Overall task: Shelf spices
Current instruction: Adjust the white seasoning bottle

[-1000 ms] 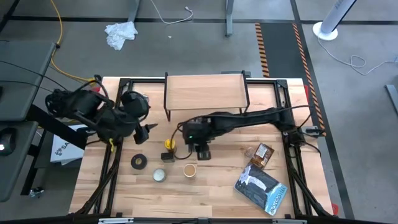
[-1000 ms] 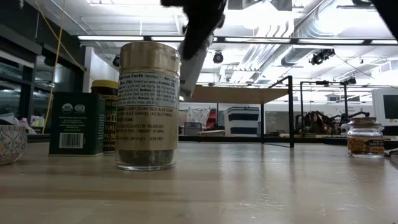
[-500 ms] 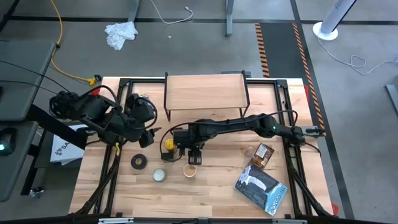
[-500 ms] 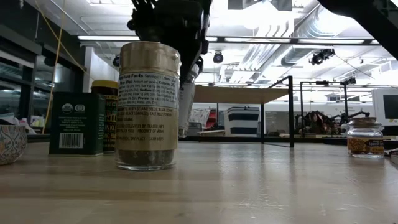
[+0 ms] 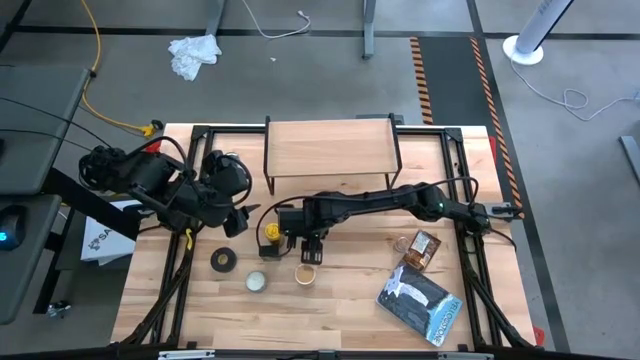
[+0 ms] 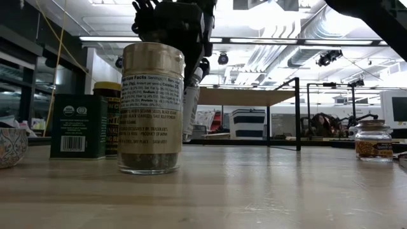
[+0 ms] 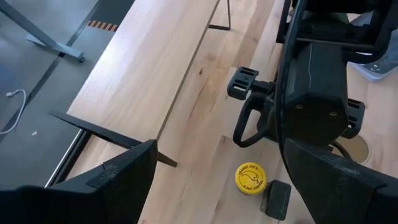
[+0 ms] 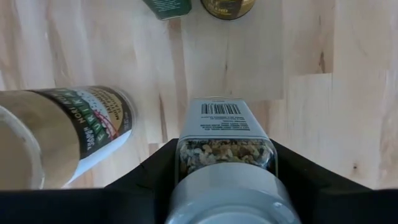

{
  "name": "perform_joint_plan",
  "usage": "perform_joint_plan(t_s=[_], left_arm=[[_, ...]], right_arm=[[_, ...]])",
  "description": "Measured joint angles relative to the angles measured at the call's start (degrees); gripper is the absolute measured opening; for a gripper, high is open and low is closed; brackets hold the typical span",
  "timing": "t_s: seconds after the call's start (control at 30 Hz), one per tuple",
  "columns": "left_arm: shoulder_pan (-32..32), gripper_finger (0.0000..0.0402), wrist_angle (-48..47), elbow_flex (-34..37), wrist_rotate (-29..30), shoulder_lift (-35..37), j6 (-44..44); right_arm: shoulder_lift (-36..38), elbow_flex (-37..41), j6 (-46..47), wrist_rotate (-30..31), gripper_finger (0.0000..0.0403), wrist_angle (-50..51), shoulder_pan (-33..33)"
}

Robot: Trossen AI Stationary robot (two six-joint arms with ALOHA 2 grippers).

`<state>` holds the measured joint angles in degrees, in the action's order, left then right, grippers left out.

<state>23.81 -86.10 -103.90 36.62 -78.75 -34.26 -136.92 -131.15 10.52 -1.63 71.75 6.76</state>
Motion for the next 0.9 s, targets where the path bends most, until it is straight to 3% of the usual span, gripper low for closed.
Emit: perform_joint_plan(t_s=[0.2, 0.9], left_arm=[[-0.02, 0.0344, 0.21, 0.0, 0.0, 0.01, -0.02], [0.78, 0.0344, 0.19, 0.0, -0.76, 0.01, -0.07]], right_arm=[[0.0, 0.0, 1.13, -0.19, 0.0239, -0.07, -0.13], [0.0, 0.04, -0.36, -0.49, 0.0222, -3.49, 0.0]])
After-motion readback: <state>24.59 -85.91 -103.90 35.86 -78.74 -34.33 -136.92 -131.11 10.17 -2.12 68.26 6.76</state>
